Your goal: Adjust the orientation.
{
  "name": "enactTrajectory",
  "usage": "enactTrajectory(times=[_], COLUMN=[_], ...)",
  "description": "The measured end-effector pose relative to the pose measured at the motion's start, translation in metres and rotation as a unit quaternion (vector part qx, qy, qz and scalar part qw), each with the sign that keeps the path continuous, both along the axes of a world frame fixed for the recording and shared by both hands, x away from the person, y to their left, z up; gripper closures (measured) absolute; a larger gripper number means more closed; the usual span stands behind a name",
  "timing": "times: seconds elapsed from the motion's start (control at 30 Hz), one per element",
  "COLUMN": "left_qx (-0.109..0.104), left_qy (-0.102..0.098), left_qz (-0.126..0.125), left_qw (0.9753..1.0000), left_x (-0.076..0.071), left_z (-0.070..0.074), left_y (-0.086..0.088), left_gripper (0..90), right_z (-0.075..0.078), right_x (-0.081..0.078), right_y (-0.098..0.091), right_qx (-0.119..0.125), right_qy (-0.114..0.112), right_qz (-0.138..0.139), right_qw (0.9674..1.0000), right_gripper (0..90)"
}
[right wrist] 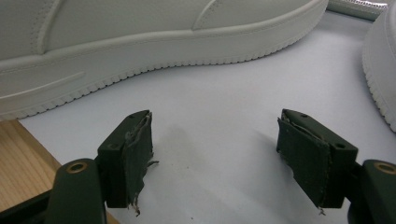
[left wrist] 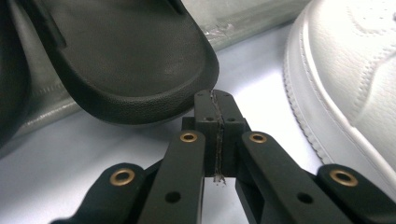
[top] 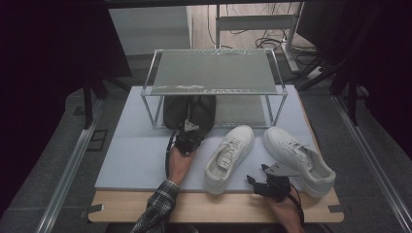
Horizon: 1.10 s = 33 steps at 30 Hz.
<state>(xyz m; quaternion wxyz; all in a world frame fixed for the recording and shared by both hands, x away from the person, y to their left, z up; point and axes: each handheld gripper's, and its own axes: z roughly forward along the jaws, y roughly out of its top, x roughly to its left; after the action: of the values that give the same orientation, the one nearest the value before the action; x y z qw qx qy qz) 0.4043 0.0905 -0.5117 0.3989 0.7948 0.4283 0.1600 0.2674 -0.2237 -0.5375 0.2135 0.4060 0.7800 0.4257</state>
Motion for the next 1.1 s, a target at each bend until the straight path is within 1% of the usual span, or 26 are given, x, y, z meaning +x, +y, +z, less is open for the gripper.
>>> enactTrajectory(times=[0.03,0.17,0.2,0.27,0.4,0.53,0.6,0.73,0.83,1.07,1.1], left_qx=[0.000,0.000,-0.005,-0.007,0.002,0.002,-0.001,0.000,-0.005,-0.011,-0.011], left_qy=[0.001,0.003,0.006,0.007,0.008,0.009,0.011,0.011,0.010,0.003,0.002], left_qz=[0.002,0.005,0.010,0.012,0.015,0.018,0.020,0.019,0.016,0.003,0.000], left_qw=[1.0000,1.0000,0.9999,0.9999,0.9998,0.9998,0.9997,0.9997,0.9998,0.9999,0.9999], left_x=[0.003,0.008,0.010,0.012,0.019,0.022,0.024,0.024,0.022,0.014,0.011], left_z=[0.000,0.000,-0.001,-0.001,-0.001,-0.002,-0.002,-0.002,-0.001,0.005,0.005], left_y=[0.000,0.000,0.000,0.000,0.000,-0.001,-0.001,-0.002,-0.002,-0.002,-0.002], left_gripper=[89.6,89.6,89.5,89.6,89.6,89.6,89.5,89.5,89.5,89.2,87.7], right_z=[0.000,0.000,0.000,0.000,0.000,0.000,0.000,0.000,0.000,0.000,0.000], right_x=[0.000,0.000,0.000,0.000,0.000,0.000,0.000,0.000,0.000,0.000,0.000], right_y=[0.000,0.000,0.000,0.000,0.000,0.000,0.000,0.000,0.000,0.000,0.000], right_qx=[-0.001,-0.001,-0.001,-0.001,-0.001,-0.001,-0.001,-0.001,0.000,-0.002,-0.001], right_qy=[0.000,-0.001,0.000,-0.001,-0.002,0.000,0.000,0.000,0.000,-0.001,-0.001], right_qz=[0.000,0.000,0.000,0.000,0.001,0.000,0.000,0.001,0.001,0.001,0.001], right_qw=[1.0000,1.0000,1.0000,1.0000,1.0000,1.0000,1.0000,1.0000,1.0000,1.0000,1.0000], right_gripper=[27.0,27.0,26.9,26.9,26.9,26.9,26.9,26.9,26.9,26.9,26.9])
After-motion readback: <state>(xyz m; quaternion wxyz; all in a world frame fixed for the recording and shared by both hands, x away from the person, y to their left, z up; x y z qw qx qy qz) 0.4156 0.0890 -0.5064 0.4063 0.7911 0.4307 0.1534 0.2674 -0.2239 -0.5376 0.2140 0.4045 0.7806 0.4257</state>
